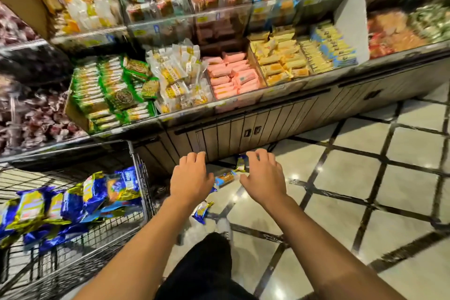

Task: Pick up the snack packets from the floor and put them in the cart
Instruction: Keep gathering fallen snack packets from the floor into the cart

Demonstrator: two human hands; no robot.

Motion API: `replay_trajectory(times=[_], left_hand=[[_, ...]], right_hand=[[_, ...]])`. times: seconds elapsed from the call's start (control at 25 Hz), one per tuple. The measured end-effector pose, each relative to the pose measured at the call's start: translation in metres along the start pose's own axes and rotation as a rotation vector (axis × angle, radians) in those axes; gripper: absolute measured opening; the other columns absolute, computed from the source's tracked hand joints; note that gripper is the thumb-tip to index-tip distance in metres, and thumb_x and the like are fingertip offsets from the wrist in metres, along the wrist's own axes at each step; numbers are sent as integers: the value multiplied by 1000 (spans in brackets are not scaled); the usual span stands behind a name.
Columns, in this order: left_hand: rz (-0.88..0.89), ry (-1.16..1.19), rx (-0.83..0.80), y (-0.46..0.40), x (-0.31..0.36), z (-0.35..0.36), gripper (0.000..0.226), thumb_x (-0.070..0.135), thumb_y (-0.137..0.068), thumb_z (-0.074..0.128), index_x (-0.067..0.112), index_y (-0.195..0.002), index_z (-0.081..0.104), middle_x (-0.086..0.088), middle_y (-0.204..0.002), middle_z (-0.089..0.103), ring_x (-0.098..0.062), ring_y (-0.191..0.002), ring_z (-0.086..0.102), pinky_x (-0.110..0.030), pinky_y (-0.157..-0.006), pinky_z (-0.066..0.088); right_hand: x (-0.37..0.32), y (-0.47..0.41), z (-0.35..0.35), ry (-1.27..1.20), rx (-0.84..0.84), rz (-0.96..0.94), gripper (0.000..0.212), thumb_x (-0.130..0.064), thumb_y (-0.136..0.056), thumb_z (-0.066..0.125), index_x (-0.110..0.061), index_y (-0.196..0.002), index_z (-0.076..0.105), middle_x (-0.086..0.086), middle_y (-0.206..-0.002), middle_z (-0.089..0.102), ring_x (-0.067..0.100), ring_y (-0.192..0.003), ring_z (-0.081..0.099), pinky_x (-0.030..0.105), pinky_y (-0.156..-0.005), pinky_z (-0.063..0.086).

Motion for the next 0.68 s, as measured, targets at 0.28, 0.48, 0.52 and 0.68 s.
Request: replay_trajectory(times=[0.28, 0.48, 0.52, 0.68], left_hand=[[-38, 110, -91, -86, 32, 31, 58, 42, -93, 55, 16, -143, 39, -7, -135, 50, -29, -125, 46, -41, -96, 45], [-65, 104, -153, -135, 43, 42, 61, 44, -94, 54, 16, -145, 36, -8, -137, 48, -30, -126, 45, -42, -97, 45], [-68, 107, -149, -142, 46, 42, 61, 43, -94, 55, 16, -145, 36, -8, -137, 48, -30, -126, 45, -42, -97, 45], [-103, 114, -168, -168, 55, 57, 61, 43, -94, 54, 15, -145, 36, -10, -138, 48, -32, -127, 44, -43, -96, 45]], right_hand=[[51, -84, -5, 55, -82, 15, 53, -42, -89, 56, -23, -137, 42, 3, -135, 43, 26, -124, 40, 37, -100, 38], [71, -140, -5, 50, -126, -1, 52, -40, -91, 56, -23, -137, 42, 3, -135, 42, 25, -123, 40, 37, -98, 40], [73, -147, -4, 42, -131, -4, 52, -40, -91, 56, -22, -137, 42, 3, -135, 42, 25, -123, 40, 37, -98, 40], [88, -176, 13, 24, -186, -32, 53, -38, -91, 55, -21, -139, 42, 4, -135, 43, 26, -123, 41, 37, -97, 41]])
Point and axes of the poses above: each hand's wrist, its own y-axis away from the middle knuckle, its own z-axis out of the palm, x = y × z, the point moved 6 cm from there along -y, towards the middle knuckle
